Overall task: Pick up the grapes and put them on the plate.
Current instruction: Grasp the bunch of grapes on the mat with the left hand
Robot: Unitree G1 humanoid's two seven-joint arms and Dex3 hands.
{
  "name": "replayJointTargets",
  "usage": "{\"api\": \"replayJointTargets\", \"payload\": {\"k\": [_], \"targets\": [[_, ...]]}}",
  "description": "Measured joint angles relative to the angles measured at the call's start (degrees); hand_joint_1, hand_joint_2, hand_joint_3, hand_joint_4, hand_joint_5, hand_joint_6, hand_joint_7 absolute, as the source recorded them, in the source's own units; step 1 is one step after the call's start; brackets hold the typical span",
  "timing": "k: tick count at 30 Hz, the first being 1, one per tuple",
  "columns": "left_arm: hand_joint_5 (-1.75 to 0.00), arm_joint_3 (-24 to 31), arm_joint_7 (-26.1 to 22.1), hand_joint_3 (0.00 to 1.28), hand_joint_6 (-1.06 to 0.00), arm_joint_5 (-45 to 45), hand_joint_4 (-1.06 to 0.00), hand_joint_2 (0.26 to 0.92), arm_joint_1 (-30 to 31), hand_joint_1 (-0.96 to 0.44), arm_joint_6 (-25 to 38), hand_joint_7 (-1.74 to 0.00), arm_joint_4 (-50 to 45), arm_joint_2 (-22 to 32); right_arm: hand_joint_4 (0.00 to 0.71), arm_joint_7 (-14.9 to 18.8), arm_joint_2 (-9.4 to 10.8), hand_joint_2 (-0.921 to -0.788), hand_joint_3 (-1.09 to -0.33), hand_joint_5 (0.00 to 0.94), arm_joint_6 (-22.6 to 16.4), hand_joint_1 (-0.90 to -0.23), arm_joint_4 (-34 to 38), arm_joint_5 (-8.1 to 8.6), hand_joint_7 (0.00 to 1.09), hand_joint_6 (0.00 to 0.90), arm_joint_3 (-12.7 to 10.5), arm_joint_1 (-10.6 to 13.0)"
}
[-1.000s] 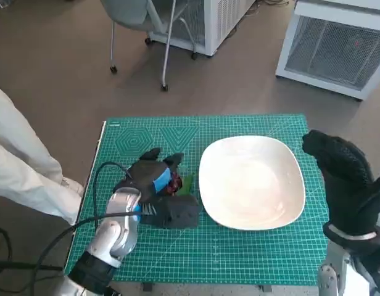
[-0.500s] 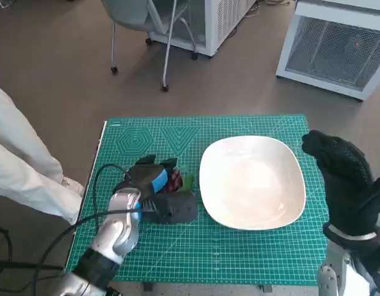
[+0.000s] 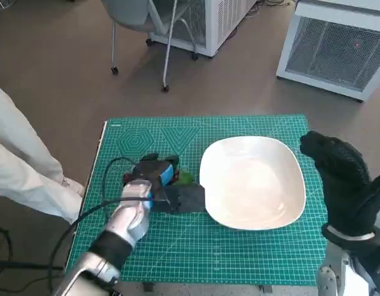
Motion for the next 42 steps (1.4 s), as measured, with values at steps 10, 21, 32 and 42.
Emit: {"api": "replayJointTargets", "payload": {"k": [10,21,32,42], "targets": [[-0.01,-2.13,4.10,0.00,-0.23,-1.26,-0.11,0.779,-6.13,-0.38,-3.53,0.00,12.53,-2.45,0.688,0.07,-0.04,-0.921,-0.536,0.005,-0.03,-0.442,0.05,-0.02,0.68,0.345,-0.09,0.01],[-0.03,-4.38,6.50,0.00,-0.26,-1.38,-0.18,0.789,-8.48,-0.38,-4.35,-0.01,17.96,-3.87,0.687,0.11,-0.17,-0.921,-0.538,0.005,-0.10,-0.442,0.36,-0.03,0.68,0.342,-0.23,0.01],[-0.04,-5.61,7.23,0.01,-0.40,-1.68,-0.29,0.823,-9.00,-0.23,-5.26,-0.06,19.51,-4.00,0.688,0.11,-0.35,-0.921,-0.536,0.005,-0.14,-0.446,0.50,-0.12,0.68,0.342,-0.55,0.01],[-1.51,-5.42,16.88,0.47,-0.79,-3.08,-0.38,0.842,-7.19,0.33,-9.83,-0.12,19.06,-3.06,0.688,0.11,-0.36,-0.921,-0.536,0.004,-0.31,-0.445,0.64,-0.15,0.68,0.343,-0.67,0.01]]}}
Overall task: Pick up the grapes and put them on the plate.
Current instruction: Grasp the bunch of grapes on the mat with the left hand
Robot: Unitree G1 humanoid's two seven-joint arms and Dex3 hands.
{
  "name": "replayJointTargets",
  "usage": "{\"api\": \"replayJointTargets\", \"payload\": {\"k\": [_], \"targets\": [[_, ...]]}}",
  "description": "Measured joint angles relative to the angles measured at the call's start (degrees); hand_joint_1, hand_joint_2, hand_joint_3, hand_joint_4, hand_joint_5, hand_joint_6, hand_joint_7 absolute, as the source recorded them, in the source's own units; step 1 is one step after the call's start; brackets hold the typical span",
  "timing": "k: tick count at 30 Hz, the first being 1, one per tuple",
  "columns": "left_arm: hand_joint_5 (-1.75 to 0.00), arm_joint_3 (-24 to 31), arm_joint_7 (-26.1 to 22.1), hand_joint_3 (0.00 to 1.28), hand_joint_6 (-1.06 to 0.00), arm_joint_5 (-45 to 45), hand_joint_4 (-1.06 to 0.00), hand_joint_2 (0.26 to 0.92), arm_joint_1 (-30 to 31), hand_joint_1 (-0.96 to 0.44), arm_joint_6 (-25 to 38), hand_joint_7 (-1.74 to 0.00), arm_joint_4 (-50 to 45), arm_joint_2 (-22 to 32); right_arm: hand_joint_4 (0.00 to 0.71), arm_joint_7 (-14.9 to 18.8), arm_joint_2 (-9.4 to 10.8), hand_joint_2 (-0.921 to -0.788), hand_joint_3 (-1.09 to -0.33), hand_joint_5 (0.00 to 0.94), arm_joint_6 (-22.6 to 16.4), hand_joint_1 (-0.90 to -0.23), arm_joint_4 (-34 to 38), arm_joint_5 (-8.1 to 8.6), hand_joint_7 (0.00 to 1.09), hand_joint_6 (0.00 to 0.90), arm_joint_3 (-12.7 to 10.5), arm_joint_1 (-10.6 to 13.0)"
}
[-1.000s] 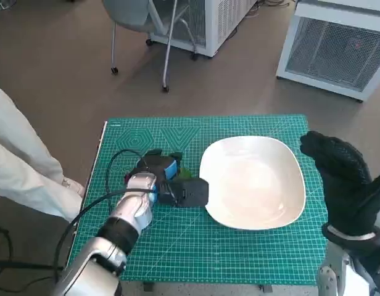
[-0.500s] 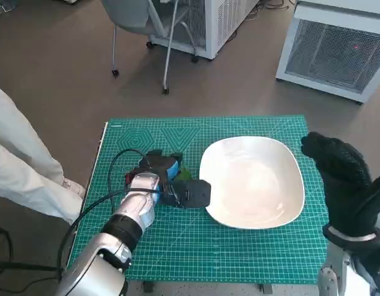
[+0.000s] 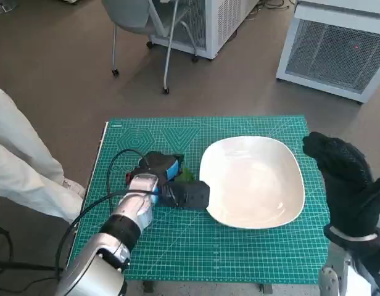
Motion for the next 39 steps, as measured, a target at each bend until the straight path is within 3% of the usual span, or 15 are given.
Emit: {"api": "replayJointTargets", "payload": {"k": [4,7,11,19,21,23,25,32,36,39], "targets": [[-1.59,-0.35,3.38,0.51,-0.84,0.02,-0.37,0.834,1.23,0.35,-1.78,-0.13,-0.59,0.31,0.688,0.00,0.00,-0.921,-0.537,0.004,-0.16,-0.443,0.08,-0.07,0.68,0.344,-0.02,-0.05],[-1.58,-0.66,4.17,0.45,-0.84,0.03,-0.38,0.862,1.97,0.35,-2.67,-0.15,-1.34,0.60,0.688,0.00,-0.01,-0.921,-0.538,0.004,-0.18,-0.442,0.31,-0.08,0.68,0.345,-0.06,-0.17],[-1.56,-1.07,3.72,0.36,-0.82,0.03,-0.39,0.906,2.39,0.35,-2.98,-0.16,-2.31,0.89,0.689,0.00,-0.02,-0.921,-0.538,0.004,-0.18,-0.440,0.65,-0.06,0.67,0.346,-0.09,-0.43],[-1.53,-1.23,2.31,0.32,-0.80,-0.08,-0.41,0.920,3.49,0.35,-2.79,-0.17,-5.43,1.99,0.690,0.04,-0.08,-0.921,-0.535,0.005,-0.33,-0.446,1.07,-0.07,0.67,0.349,-0.09,-0.83],[-1.52,-1.22,2.14,0.29,-0.72,-0.09,-0.43,0.920,3.77,0.27,-2.59,-0.41,-6.17,2.18,0.690,0.08,-0.13,-0.921,-0.535,0.005,-0.46,-0.448,1.28,-0.05,0.66,0.350,-0.10,-0.94],[-1.54,-1.19,1.90,0.28,-0.59,-0.12,-0.45,0.921,3.94,0.14,-2.38,-0.80,-6.75,2.27,0.691,0.24,-0.15,-0.921,-0.534,0.005,-0.63,-0.450,1.59,0.02,0.66,0.352,-0.11,-1.13],[-1.55,-1.15,1.71,0.27,-0.52,-0.13,-0.46,0.921,4.09,0.07,-2.08,-1.00,-7.29,2.34,0.691,0.53,-0.15,-0.921,-0.533,0.005,-0.77,-0.450,1.91,0.11,0.66,0.354,-0.11,-1.34],[-1.44,-0.86,1.27,0.26,-0.45,-0.32,-0.44,0.921,4.51,0.01,-1.47,-1.33,-8.51,2.54,0.692,1.27,-0.15,-0.921,-0.534,0.005,-1.11,-0.450,2.67,0.15,0.64,0.361,-0.11,-1.83],[-1.42,-0.66,0.94,0.26,-0.44,-0.60,-0.44,0.921,4.62,0.00,-1.36,-1.37,-8.72,2.79,0.692,1.43,-0.15,-0.921,-0.538,0.005,-1.35,-0.449,2.92,0.15,0.64,0.362,-0.11,-2.17],[-1.49,-0.56,0.81,0.26,-0.46,-0.70,-0.44,0.921,4.75,0.00,-1.31,-1.29,-8.86,2.98,0.692,1.45,-0.14,-0.921,-0.540,0.004,-1.36,-0.448,2.97,0.15,0.64,0.362,-0.10,-2.32]]}}
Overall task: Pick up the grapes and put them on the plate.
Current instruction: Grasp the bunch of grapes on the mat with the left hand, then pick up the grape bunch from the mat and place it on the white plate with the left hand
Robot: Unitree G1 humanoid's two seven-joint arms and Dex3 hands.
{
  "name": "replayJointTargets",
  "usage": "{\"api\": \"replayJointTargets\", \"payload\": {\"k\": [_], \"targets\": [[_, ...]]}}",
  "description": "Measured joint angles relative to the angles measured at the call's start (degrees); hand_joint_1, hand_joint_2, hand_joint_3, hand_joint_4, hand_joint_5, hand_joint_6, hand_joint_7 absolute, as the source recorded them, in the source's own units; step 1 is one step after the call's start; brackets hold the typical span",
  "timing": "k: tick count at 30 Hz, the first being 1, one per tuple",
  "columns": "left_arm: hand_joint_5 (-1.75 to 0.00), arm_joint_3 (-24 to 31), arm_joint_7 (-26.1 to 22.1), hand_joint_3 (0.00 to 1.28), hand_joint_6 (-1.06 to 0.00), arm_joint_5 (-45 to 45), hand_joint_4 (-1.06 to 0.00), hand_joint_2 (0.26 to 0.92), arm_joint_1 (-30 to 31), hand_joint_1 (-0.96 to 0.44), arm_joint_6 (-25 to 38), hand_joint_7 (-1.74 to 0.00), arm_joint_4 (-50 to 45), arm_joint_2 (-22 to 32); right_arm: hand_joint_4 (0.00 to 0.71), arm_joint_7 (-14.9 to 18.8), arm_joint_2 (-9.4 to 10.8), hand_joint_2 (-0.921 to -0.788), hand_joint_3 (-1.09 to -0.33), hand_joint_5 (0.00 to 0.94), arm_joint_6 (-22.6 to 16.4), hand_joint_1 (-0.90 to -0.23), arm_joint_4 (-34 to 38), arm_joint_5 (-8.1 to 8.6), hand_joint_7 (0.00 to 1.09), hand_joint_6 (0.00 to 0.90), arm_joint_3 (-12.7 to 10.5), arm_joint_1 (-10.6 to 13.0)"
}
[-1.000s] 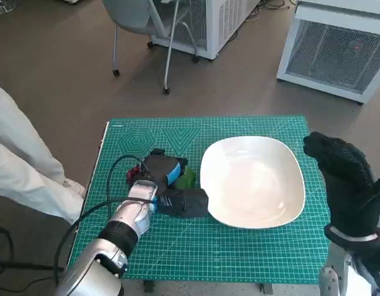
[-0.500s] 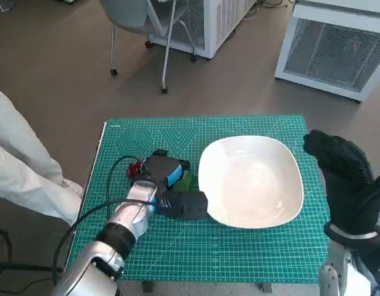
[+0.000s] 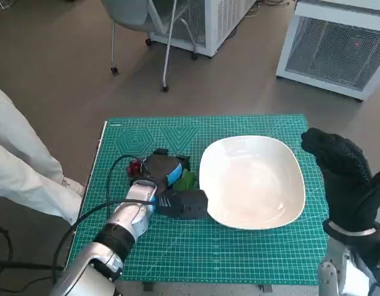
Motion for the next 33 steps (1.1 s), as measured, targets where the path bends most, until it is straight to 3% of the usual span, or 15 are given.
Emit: {"api": "replayJointTargets", "payload": {"k": [9,14,20,26,33], "targets": [[-1.56,0.50,-0.11,0.25,-0.48,-0.11,-0.47,0.921,0.99,0.01,1.09,-1.15,-1.60,0.96,0.692,0.11,0.02,-0.921,-0.541,0.004,0.00,-0.448,0.02,0.03,0.64,0.361,0.01,-0.14],[-1.44,0.98,-0.61,0.24,-0.47,-0.12,-0.46,0.921,2.32,0.00,2.26,-1.31,-4.50,1.87,0.692,0.11,0.06,-0.921,-0.542,0.004,-0.01,-0.448,0.01,0.01,0.64,0.360,0.02,-0.14],[-1.39,2.34,-3.08,0.23,-0.48,-0.06,-0.47,0.921,5.15,0.00,4.79,-1.34,-12.47,4.25,0.691,0.11,0.10,-0.921,-0.542,0.004,-0.11,-0.448,0.01,0.02,0.64,0.358,0.00,-0.14],[-1.43,4.17,-6.39,0.15,-0.60,0.35,-0.56,0.921,8.58,0.00,8.51,-1.07,-24.63,7.48,0.692,0.12,0.13,-0.921,-0.541,0.004,-0.14,-0.449,0.01,0.04,0.63,0.359,0.01,-0.16],[-1.39,6.81,-9.43,0.10,-0.71,1.31,-0.63,0.910,12.44,0.00,11.88,-0.91,-39.62,10.79,0.693,0.13,0.25,-0.921,-0.539,0.004,-0.35,-0.449,0.04,0.04,0.63,0.362,0.02,-0.21]]}}
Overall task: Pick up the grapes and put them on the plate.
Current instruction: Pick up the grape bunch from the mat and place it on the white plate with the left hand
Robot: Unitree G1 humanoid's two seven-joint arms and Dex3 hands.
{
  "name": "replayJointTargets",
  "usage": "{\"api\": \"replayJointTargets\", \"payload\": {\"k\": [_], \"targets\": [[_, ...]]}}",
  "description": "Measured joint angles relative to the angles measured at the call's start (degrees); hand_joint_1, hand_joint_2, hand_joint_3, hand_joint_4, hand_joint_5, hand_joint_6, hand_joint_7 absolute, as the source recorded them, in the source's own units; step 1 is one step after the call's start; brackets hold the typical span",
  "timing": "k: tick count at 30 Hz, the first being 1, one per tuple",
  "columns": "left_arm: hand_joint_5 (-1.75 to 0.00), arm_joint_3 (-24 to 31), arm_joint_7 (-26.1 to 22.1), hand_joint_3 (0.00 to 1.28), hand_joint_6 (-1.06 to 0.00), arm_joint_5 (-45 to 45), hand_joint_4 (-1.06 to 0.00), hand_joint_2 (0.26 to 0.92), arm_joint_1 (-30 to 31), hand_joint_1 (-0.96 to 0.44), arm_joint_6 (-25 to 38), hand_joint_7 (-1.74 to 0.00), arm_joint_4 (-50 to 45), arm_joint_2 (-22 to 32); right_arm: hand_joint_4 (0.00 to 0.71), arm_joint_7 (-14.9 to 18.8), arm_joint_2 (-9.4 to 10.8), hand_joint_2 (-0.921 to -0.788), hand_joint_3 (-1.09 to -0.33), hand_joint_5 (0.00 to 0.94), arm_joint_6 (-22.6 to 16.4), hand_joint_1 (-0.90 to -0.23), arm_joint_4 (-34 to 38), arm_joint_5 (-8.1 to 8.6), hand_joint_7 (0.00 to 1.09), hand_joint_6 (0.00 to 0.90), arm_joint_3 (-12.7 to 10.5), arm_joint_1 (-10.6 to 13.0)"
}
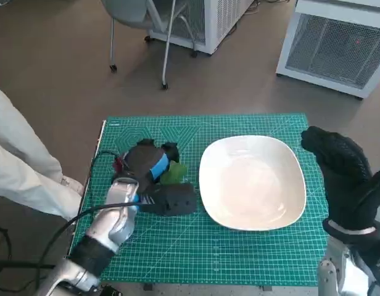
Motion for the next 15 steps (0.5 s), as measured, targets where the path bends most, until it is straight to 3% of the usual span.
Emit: {"api": "replayJointTargets", "payload": {"k": [7,12,15], "targets": [[-1.36,3.12,-2.79,0.09,-0.77,1.80,-0.67,0.891,4.28,0.00,2.63,-0.84,-14.55,2.31,0.693,0.00,0.12,-0.921,-0.542,0.004,-0.11,-0.449,0.03,0.00,0.63,0.362,0.04,-0.03],[-1.35,4.35,-3.96,0.09,-0.78,2.72,-0.68,0.889,5.15,0.00,3.31,-0.83,-18.91,2.57,0.693,0.00,0.30,-0.921,-0.542,0.004,-0.12,-0.449,0.06,0.00,0.63,0.362,0.14,-0.06],[-1.24,5.21,-4.36,0.07,-0.75,3.12,-0.71,0.894,6.09,0.00,3.57,-0.93,-20.63,2.60,0.693,0.01,0.43,-0.921,-0.543,0.003,-0.12,-0.447,0.05,-0.01,0.63,0.361,0.22,-0.11]]}}
